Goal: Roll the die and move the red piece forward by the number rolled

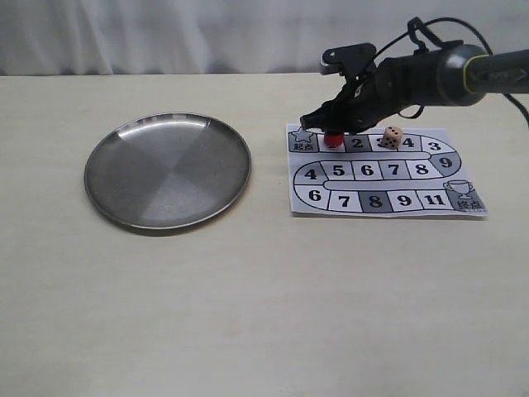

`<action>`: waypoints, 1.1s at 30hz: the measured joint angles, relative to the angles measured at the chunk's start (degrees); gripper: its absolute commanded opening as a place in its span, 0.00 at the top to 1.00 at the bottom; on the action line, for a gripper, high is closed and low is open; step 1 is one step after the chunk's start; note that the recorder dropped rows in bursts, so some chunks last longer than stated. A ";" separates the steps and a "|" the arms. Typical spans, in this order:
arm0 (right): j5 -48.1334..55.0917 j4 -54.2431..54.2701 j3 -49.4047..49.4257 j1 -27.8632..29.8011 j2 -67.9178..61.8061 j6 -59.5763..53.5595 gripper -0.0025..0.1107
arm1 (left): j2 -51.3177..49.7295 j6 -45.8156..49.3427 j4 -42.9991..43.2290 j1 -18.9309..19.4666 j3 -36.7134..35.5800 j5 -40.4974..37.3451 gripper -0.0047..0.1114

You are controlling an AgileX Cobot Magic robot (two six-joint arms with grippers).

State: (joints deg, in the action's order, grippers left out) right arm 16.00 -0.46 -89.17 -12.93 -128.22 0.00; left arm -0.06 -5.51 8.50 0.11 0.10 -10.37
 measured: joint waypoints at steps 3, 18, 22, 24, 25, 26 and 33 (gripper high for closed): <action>0.31 -0.53 0.00 0.00 4.25 0.00 0.94 | 0.00 0.00 0.00 0.00 0.00 0.00 0.96; 0.48 -2.82 0.00 2.50 10.15 0.00 0.94 | 0.00 0.00 0.00 0.00 0.00 -0.12 0.96; 1.03 -2.82 0.00 3.25 5.21 0.00 0.94 | 0.00 0.00 0.00 0.00 0.00 -0.12 0.96; 2.22 -2.82 0.00 3.84 2.27 0.00 0.94 | 0.00 0.00 0.00 0.00 0.00 -0.12 0.96; 3.01 -2.82 0.00 4.11 1.16 0.00 0.94 | 0.00 0.00 0.00 0.00 0.00 -0.12 0.96; 3.88 -2.82 0.00 4.39 -0.09 0.00 0.94 | 0.00 0.00 0.00 0.00 0.00 -0.12 0.96; 3.94 -2.64 -0.35 5.36 -1.22 0.00 0.94 | 0.00 0.00 0.00 0.00 0.00 -0.12 0.96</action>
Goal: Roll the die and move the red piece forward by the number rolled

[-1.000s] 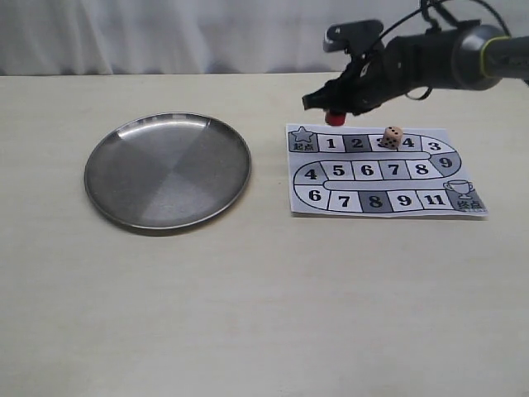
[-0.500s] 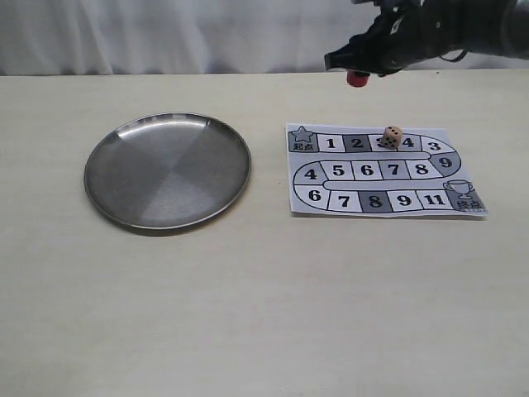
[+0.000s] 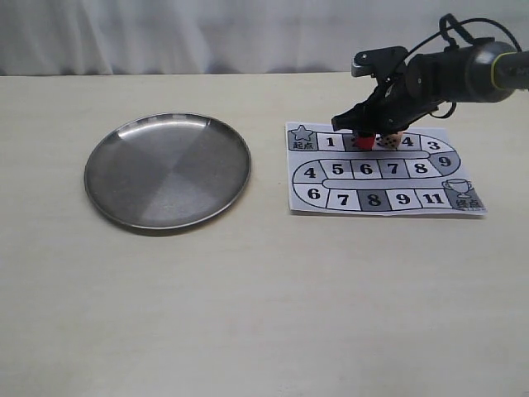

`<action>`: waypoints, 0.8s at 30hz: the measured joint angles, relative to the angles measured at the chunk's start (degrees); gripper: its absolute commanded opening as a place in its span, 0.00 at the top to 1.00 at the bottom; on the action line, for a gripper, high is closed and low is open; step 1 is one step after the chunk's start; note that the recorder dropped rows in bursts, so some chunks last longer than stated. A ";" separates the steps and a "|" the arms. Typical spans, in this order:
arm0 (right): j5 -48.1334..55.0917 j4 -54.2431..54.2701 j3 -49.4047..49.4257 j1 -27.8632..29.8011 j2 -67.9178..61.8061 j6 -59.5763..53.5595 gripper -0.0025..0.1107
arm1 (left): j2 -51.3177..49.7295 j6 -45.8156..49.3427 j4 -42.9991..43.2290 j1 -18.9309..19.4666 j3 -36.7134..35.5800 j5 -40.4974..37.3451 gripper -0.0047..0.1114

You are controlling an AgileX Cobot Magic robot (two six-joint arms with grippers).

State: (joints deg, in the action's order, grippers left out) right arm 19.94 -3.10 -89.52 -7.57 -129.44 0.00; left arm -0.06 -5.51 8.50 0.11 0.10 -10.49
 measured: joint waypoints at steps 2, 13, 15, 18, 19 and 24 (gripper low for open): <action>0.00 0.00 0.00 0.00 0.00 0.00 0.94 | 0.00 0.00 0.00 0.00 0.00 0.00 0.96; 0.00 0.00 0.00 0.00 0.00 0.00 0.94 | 0.00 0.00 0.00 0.00 0.00 0.00 0.96; 0.11 0.00 0.00 0.00 0.00 0.00 0.94 | 0.00 0.00 0.00 0.00 0.00 0.00 0.96; 0.11 0.00 0.00 0.00 0.14 0.00 0.94 | 0.00 0.00 0.00 0.00 0.00 0.00 0.96; 0.48 0.00 0.00 0.00 0.48 0.00 0.94 | 0.00 0.00 0.00 0.00 0.00 0.00 0.96; 2.87 0.00 0.36 0.00 4.20 0.00 0.94 | 0.00 0.00 0.00 0.00 0.00 0.00 0.96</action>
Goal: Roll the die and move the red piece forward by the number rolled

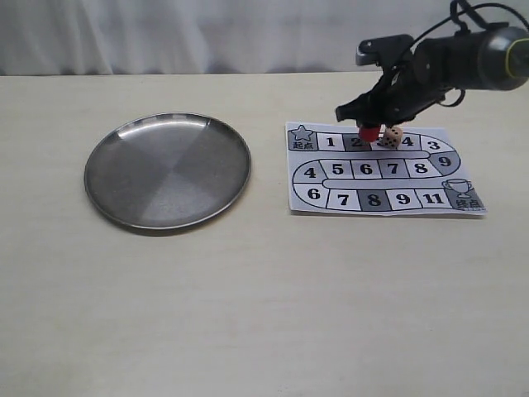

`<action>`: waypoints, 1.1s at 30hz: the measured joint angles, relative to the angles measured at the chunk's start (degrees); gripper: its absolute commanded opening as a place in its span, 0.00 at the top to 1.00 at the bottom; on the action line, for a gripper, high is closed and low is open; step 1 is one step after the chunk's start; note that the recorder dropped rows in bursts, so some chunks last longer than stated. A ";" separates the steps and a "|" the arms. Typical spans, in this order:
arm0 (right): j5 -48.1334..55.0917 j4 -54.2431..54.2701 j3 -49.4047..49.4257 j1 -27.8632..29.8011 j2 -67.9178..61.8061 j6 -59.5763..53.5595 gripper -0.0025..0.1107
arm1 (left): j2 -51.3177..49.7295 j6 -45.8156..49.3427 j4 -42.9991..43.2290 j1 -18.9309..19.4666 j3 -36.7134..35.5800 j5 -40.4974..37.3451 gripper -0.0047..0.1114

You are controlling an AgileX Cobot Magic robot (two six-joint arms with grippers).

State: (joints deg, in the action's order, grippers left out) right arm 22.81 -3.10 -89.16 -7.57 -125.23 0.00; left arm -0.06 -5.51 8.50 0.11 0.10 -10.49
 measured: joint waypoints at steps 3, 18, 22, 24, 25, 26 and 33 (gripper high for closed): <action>0.00 0.00 0.00 0.00 4.14 0.00 0.94 | 0.00 0.00 0.00 0.00 0.00 0.00 0.96; -1.34 0.00 -0.10 0.16 5.19 0.00 0.94 | 0.00 0.00 0.00 0.00 0.00 0.00 0.96; -1.34 0.00 -0.10 0.91 1.10 0.00 0.94 | 0.00 0.00 0.00 0.00 0.00 0.00 0.96; -0.91 0.00 -0.10 1.84 -0.85 0.00 0.94 | 0.00 0.00 0.00 0.00 0.00 0.00 0.96; -0.67 0.00 -0.10 2.26 -1.92 0.00 0.94 | 0.00 0.00 0.00 0.00 0.00 0.00 0.96; -0.36 0.00 -0.10 2.45 -2.93 0.00 0.94 | 0.00 0.00 0.00 0.00 0.00 0.00 0.96; -1.54 0.45 -0.62 2.99 -4.30 0.00 0.94 | 0.00 0.00 0.00 0.00 0.00 0.00 0.96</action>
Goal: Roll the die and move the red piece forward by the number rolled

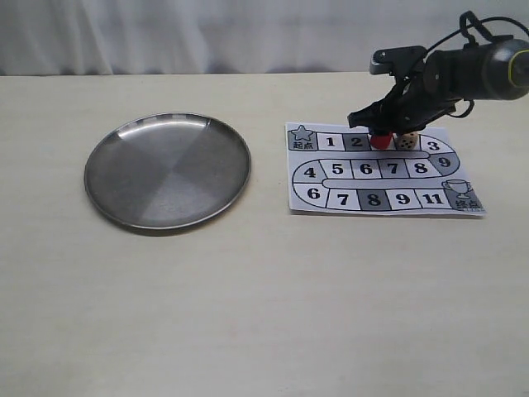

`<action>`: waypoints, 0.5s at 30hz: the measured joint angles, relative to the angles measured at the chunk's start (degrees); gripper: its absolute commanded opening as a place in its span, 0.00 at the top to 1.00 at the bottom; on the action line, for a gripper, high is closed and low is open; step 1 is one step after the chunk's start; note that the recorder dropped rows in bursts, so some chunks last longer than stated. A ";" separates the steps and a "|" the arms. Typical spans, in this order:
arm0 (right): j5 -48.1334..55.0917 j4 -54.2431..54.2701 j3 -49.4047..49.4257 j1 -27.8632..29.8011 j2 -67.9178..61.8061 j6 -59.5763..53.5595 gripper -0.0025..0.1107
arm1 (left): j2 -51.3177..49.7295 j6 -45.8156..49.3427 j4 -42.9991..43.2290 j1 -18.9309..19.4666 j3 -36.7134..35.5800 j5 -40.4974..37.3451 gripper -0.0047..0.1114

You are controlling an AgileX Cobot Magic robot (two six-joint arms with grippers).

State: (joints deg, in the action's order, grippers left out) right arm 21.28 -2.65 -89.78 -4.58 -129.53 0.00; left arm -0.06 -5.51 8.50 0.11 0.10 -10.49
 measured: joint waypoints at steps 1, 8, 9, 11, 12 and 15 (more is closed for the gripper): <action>0.00 0.09 0.00 0.00 0.00 0.00 0.94 | 0.00 0.00 0.00 0.00 0.00 0.00 0.96; -0.13 0.22 0.00 0.00 -0.09 0.00 0.94 | 0.00 0.00 0.00 0.00 0.00 0.00 0.96; -0.13 0.22 0.00 0.00 -0.09 0.00 0.94 | 0.00 0.00 0.00 0.00 0.00 0.00 0.96; -0.13 0.22 0.00 0.00 -0.09 0.00 0.94 | 0.00 0.00 0.00 0.00 0.00 0.00 0.96; -0.13 0.22 0.00 0.00 -0.09 0.00 0.94 | 0.00 0.00 0.00 0.00 0.00 0.00 0.96; -0.13 0.22 0.00 0.00 -0.09 0.00 0.89 | 0.00 0.00 0.00 0.00 0.00 0.00 0.96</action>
State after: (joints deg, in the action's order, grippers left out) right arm 21.15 -2.42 -89.78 -4.58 -129.62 0.00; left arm -0.06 -5.51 8.50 0.11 0.10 -10.49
